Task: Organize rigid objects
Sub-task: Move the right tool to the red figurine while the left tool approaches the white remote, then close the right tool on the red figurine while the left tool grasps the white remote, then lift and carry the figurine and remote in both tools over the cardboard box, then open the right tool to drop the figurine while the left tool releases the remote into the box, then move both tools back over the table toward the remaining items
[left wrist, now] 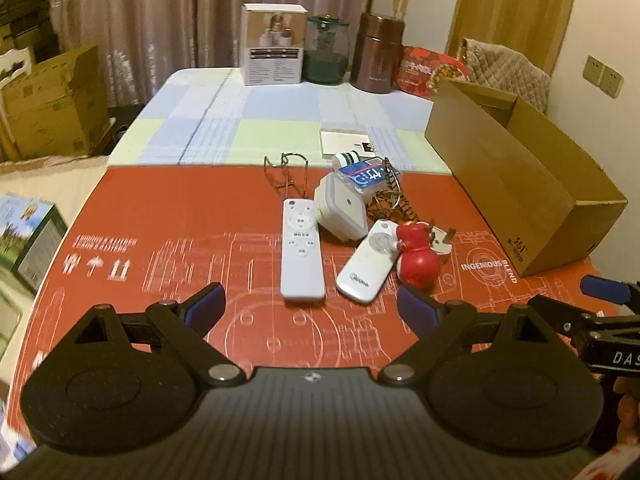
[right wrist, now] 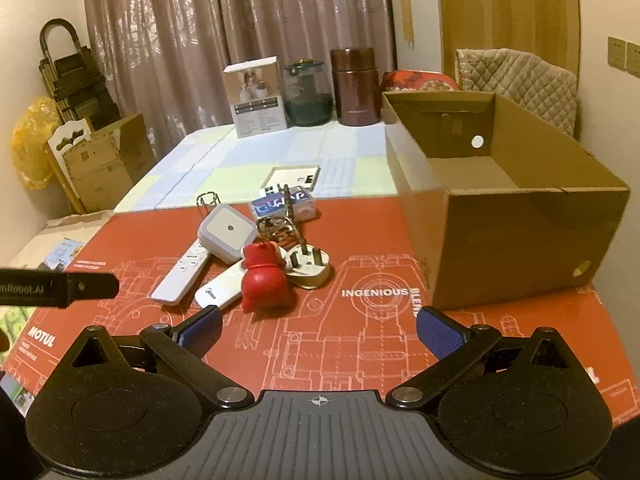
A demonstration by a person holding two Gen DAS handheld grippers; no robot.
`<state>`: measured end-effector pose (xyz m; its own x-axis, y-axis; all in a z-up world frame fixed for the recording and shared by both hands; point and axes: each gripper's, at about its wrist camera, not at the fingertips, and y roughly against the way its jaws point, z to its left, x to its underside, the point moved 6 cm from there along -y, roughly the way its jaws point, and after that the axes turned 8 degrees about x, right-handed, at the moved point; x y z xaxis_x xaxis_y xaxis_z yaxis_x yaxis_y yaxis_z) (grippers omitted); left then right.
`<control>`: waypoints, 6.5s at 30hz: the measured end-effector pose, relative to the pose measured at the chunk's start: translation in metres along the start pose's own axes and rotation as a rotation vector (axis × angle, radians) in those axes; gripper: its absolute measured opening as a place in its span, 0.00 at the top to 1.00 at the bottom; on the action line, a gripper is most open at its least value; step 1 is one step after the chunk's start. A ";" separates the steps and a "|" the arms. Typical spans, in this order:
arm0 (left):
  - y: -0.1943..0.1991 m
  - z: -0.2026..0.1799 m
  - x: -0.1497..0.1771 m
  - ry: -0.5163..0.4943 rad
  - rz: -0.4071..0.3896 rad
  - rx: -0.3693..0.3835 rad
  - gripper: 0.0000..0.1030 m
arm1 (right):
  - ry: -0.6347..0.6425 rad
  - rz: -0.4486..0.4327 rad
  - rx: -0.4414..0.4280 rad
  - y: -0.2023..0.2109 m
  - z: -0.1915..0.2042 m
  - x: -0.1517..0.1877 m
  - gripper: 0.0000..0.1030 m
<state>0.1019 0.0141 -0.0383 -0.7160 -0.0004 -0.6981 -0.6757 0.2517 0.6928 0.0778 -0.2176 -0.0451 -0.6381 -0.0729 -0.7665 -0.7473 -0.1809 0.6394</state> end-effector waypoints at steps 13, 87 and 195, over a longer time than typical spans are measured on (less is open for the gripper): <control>-0.057 0.029 -0.004 -0.084 0.006 0.025 0.12 | 0.061 0.014 -0.058 -0.056 0.028 -0.009 0.11; -0.103 0.035 0.000 -0.059 0.105 0.015 0.68 | 0.145 0.012 -0.054 -0.080 0.035 -0.012 0.59; -0.005 -0.033 -0.042 -0.083 -0.115 0.054 0.41 | -0.008 -0.190 -0.058 0.037 -0.026 -0.063 0.58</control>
<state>0.1298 -0.0186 -0.0061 -0.6159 0.0474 -0.7864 -0.7405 0.3059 0.5984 0.0948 -0.2452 0.0250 -0.4879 -0.0241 -0.8726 -0.8428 -0.2471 0.4781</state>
